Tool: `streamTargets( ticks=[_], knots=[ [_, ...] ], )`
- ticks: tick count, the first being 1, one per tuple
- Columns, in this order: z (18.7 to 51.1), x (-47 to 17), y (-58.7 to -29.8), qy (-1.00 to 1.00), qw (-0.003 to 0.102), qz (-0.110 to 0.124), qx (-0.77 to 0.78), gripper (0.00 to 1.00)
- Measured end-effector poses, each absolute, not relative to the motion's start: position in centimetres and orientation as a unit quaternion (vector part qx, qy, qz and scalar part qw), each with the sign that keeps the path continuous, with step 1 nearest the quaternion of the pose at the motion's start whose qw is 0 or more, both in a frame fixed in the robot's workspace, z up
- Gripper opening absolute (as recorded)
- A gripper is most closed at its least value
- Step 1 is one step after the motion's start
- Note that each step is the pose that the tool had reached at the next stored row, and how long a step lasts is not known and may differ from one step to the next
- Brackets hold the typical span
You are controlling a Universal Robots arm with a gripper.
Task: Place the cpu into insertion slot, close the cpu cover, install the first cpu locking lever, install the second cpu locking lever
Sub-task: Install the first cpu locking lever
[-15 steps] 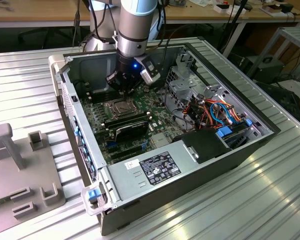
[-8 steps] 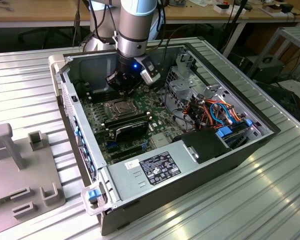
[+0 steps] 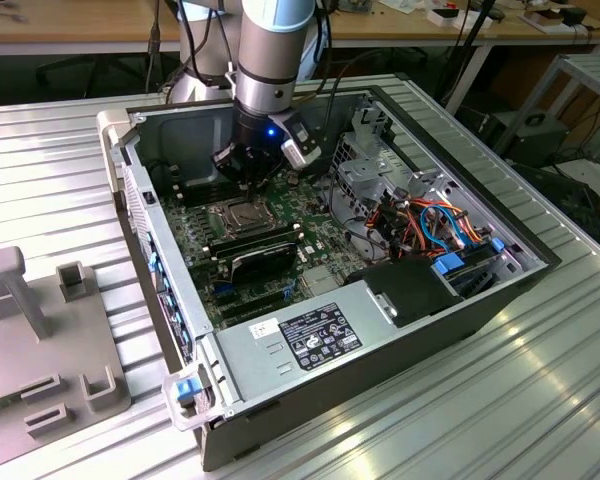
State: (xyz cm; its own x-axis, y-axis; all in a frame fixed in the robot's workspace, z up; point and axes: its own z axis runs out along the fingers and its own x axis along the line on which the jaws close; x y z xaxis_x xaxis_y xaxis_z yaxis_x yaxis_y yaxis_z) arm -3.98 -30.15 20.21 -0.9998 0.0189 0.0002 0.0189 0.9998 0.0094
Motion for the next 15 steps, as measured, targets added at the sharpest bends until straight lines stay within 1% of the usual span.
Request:
streamTargets(
  ticks=[15],
  knots=[
    [20.78,-3.93,-29.90,-1.000,0.000,-0.006,-0.009,0.11]
  ],
)
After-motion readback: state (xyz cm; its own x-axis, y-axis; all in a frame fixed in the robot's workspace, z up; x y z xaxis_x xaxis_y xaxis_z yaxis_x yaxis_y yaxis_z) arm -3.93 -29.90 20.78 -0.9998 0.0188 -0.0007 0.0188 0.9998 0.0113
